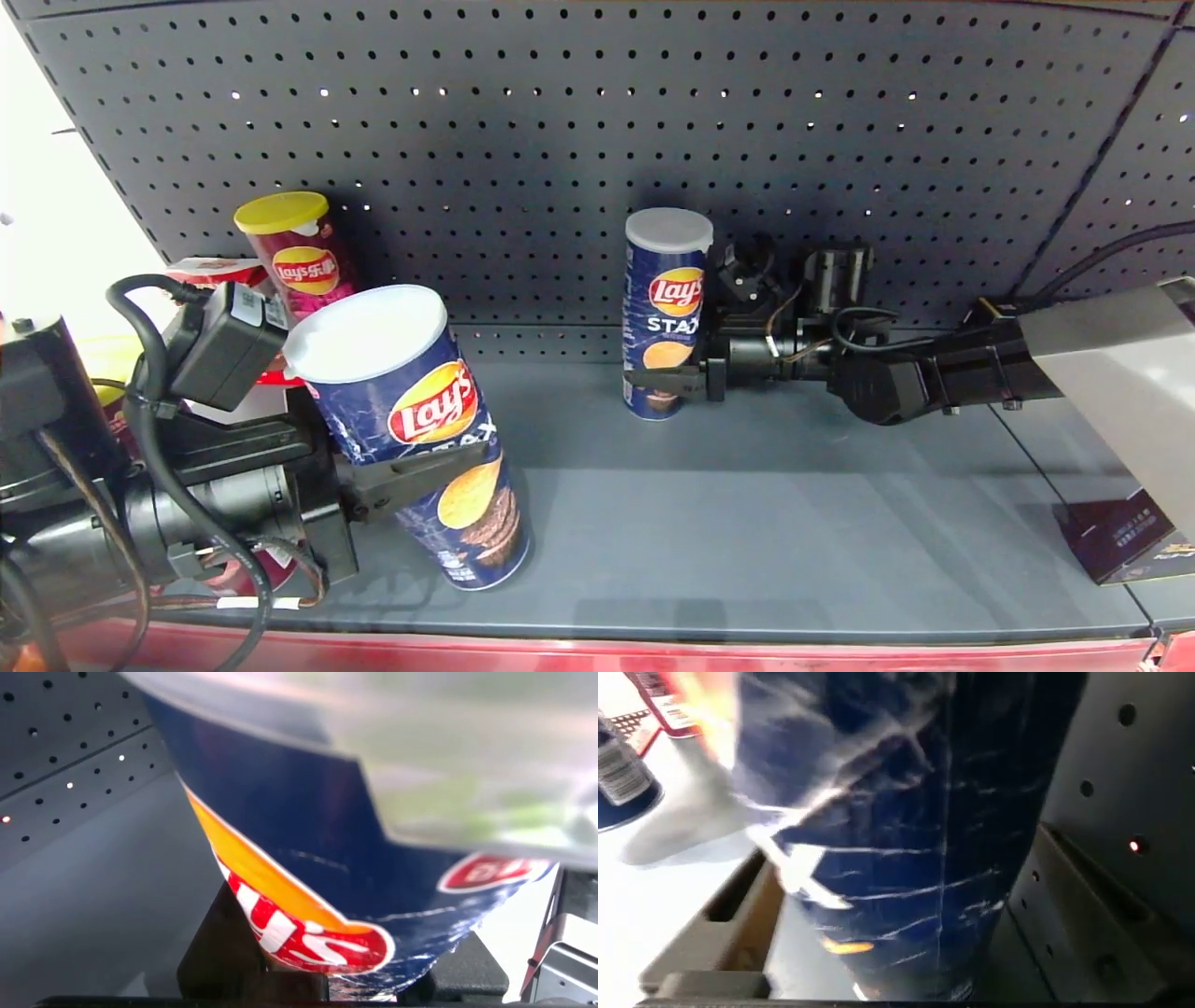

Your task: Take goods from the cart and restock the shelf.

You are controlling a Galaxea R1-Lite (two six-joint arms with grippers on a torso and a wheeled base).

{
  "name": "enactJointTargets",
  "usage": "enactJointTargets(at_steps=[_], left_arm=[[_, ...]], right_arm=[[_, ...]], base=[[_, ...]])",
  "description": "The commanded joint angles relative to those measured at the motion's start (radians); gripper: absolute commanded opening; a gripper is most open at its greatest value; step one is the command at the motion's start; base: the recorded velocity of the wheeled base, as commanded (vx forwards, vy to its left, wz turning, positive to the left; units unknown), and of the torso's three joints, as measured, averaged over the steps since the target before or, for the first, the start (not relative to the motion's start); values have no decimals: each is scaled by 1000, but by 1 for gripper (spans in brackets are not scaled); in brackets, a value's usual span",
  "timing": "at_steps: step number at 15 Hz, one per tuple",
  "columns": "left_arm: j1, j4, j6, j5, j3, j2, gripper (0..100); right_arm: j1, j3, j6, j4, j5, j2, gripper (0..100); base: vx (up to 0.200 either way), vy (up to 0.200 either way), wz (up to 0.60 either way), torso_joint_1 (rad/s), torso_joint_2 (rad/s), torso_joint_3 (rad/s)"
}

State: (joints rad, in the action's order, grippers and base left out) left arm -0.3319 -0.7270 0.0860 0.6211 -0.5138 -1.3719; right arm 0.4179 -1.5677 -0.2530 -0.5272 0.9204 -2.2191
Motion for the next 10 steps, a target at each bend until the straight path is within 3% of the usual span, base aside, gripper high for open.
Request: enactJointTargets(at_steps=[1,10], left_arm=[[1,0,0,0,3,2,0],[4,0,1,0,6,4,0]], right_arm=[[2,-2,1,-16,-12,-13,0],[38,51,4,-27,-84,55,0]], base=[[0,0,0,0,0,0],[0,0,0,0,0,0]])
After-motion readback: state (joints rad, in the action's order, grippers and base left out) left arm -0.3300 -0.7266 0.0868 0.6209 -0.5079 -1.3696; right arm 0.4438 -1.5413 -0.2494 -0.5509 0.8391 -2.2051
